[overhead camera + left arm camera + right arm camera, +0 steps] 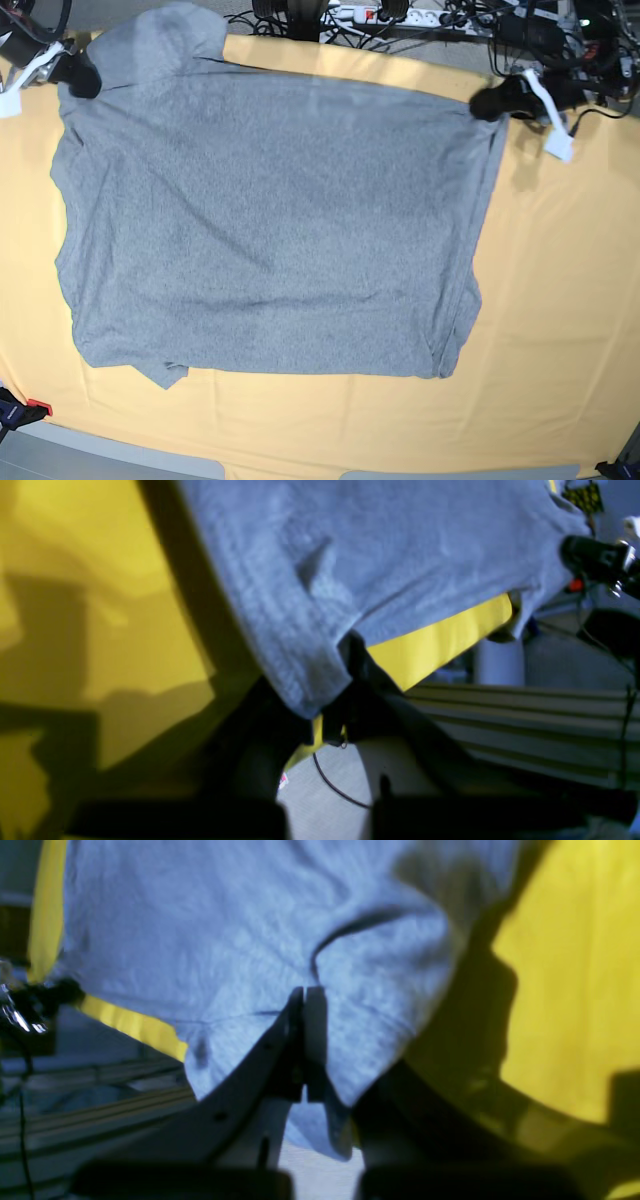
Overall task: Layout the t-shirt on the table in an organized manner, then fold the t-shirt properly
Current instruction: 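Grasp both shoulder corners of the shirt, one with each gripper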
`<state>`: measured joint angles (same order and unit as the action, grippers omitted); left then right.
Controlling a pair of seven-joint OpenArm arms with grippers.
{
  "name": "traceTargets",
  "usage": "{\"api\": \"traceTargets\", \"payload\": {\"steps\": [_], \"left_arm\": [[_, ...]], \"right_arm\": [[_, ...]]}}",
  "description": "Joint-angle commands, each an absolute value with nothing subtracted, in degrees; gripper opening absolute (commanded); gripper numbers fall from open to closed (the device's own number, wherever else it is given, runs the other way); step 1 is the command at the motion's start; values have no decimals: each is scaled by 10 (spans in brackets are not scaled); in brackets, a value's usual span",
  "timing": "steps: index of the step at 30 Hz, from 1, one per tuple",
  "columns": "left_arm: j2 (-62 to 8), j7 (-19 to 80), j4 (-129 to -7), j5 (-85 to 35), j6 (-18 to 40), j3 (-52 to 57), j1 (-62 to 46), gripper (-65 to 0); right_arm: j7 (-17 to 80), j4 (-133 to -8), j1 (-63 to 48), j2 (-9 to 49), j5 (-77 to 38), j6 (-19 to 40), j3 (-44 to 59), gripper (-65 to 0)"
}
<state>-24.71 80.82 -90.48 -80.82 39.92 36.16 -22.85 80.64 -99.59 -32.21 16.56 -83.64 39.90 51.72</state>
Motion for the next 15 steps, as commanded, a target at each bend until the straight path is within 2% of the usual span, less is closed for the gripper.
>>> {"api": "traceTargets", "payload": {"steps": [1,10,15], "left_arm": [[-263,800,-912,-828,400,370,-225,-650],[-271,800,-919,-850,400,371,-243,-650],[-272,800,-967,-850,400,371,-275,-650]], "right_arm": [[800,-1010,-325,178,-850,400,522,-650],[800,-1021,-339,180,-850,400,522,-650],[800,-1033,-366,180,-850,400,522,-650]]}}
